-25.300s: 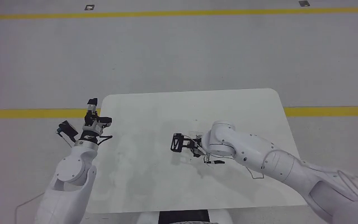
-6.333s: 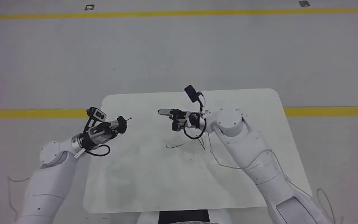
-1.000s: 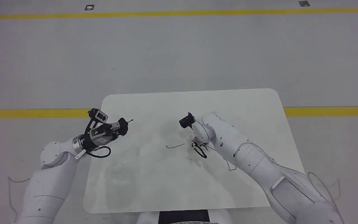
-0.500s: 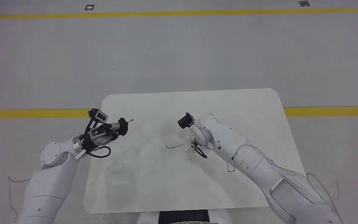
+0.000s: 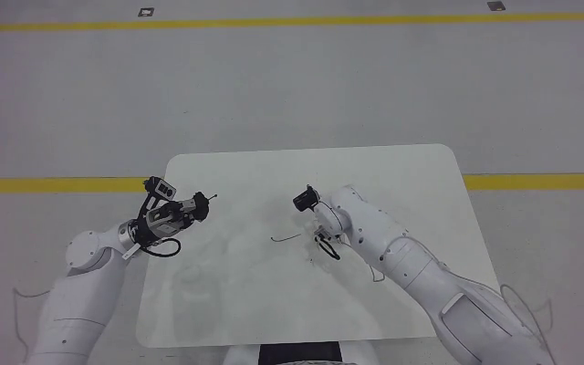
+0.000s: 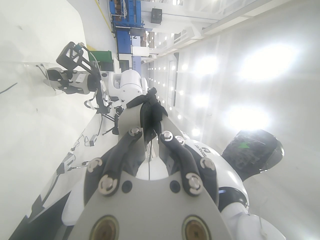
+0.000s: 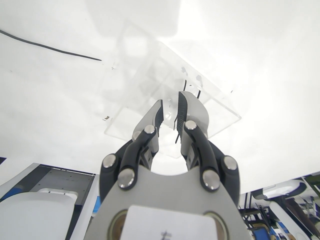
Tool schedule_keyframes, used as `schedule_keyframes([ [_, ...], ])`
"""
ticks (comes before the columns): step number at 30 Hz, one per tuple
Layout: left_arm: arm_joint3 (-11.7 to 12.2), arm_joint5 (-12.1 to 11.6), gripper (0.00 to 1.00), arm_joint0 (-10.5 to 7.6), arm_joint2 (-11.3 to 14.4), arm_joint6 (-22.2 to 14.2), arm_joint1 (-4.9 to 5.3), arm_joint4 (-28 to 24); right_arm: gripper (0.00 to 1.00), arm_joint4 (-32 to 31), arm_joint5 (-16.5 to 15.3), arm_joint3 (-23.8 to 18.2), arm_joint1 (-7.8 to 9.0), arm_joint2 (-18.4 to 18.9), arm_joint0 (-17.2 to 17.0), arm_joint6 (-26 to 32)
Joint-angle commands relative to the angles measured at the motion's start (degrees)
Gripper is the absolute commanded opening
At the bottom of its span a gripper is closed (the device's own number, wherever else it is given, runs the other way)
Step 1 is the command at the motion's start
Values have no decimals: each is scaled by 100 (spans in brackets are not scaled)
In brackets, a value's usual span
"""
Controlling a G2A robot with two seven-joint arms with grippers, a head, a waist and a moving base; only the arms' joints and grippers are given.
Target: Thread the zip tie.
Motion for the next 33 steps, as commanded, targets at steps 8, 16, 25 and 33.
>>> schedule_keyframes([
  [8, 0, 0, 0, 0, 0, 0, 0, 0, 0, -51, -9, -48, -8, 132, -44, 42],
  [16, 0, 0, 0, 0, 0, 0, 0, 0, 18, -131, 56, -197, 31, 324, -166, 117],
  [25, 0, 0, 0, 0, 0, 0, 0, 0, 17, -41, 57, -68, -3, 416, -185, 96],
  [33, 0, 0, 0, 0, 0, 0, 0, 0, 10, -3, 38, 108, -61, 421, -155, 43],
])
